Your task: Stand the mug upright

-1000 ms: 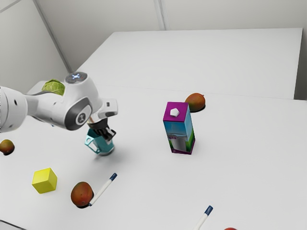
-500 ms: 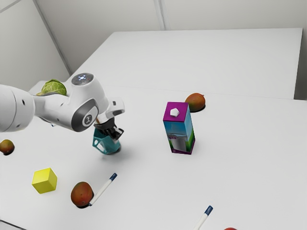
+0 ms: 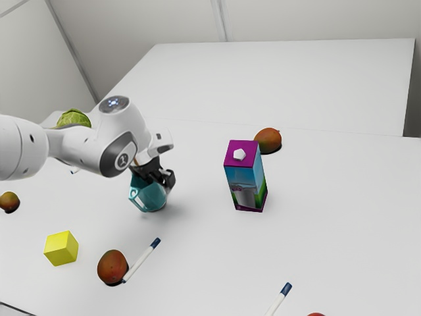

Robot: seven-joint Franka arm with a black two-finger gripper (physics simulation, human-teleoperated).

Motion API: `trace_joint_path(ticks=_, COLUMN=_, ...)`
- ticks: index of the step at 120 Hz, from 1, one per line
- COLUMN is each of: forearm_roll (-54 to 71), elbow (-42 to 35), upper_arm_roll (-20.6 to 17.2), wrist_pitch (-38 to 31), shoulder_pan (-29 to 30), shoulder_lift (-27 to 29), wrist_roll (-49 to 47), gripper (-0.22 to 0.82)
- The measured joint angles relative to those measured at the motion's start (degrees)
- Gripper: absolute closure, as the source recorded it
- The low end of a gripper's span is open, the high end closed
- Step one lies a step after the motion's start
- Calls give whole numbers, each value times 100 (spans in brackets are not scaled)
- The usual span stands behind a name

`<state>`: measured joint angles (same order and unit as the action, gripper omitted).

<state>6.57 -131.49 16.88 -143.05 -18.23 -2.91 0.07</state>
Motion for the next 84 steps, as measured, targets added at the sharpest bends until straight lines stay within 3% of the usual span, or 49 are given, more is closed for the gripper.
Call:
trace_joint_path(ticks=17, forearm_roll=24, elbow=133, upper_arm_roll=-26, wrist_pitch=82, shoulder_pan=34, shoulder_lift=108, wrist_roll=-31, gripper=15)
trace_joint_path(ticks=39, forearm_roll=-35, elbow=958, upper_arm_roll=-116, wrist_pitch=695, shoulder_pan=67, shoulder_lift=116, wrist_roll=-70, gripper=6)
trace_joint_path(ticks=50, forearm_roll=-222, elbow=1759, upper_arm_roll=-122, wrist_pitch=1296, shoulder_pan=56, shoulder_lift=-72, wrist_roll=-78, gripper=4)
trace_joint_path(ticks=67, forearm_roll=-508, elbow=3483, upper_arm_roll=-166, wrist_pitch=2582, shoulder_pan=325, shoulder_lift=-799, wrist_roll=-47, gripper=2)
trace_joint_path(ticks=84, forearm_roll=-748, elbow=4180, upper_arm_roll=-215, wrist_pitch=3579, shoulder_pan=502, shoulder_lift=-1051, wrist_roll=-22, gripper=1)
